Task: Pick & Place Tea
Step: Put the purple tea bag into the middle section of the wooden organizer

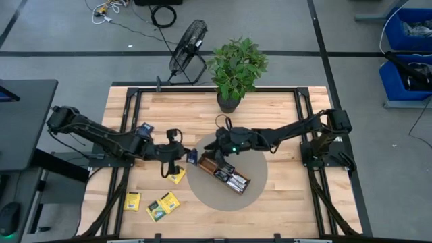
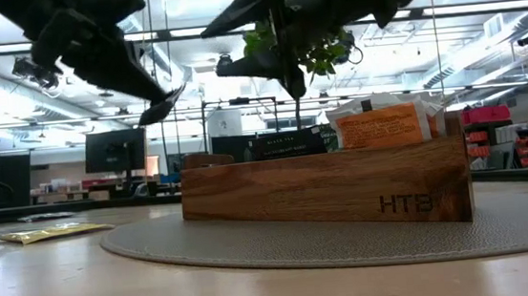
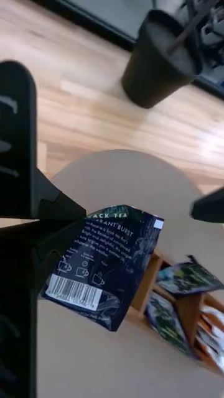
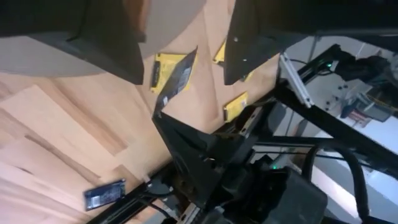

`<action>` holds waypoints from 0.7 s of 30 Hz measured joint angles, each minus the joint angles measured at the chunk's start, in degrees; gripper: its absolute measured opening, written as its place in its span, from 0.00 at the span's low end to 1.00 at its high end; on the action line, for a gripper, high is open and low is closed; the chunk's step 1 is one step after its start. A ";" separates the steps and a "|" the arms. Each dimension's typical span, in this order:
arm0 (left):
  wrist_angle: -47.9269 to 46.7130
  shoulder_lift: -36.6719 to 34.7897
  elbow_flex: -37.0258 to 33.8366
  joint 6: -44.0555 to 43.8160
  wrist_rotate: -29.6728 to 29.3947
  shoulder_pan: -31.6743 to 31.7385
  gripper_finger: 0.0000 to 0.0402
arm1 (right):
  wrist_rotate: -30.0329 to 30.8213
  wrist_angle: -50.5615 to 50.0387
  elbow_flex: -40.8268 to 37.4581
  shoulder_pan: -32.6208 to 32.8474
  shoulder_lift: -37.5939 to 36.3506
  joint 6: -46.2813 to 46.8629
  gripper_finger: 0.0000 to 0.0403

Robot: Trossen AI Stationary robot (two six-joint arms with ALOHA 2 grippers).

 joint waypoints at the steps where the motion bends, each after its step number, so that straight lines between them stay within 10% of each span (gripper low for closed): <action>1: 0.08 0.01 0.39 0.55 0.04 0.23 0.00 | -0.28 -0.42 0.52 -0.22 0.00 -0.06 0.60; 21: 1.05 0.55 1.94 6.31 -3.84 1.53 0.00 | 2.32 -16.73 9.62 -2.64 0.02 -1.40 0.57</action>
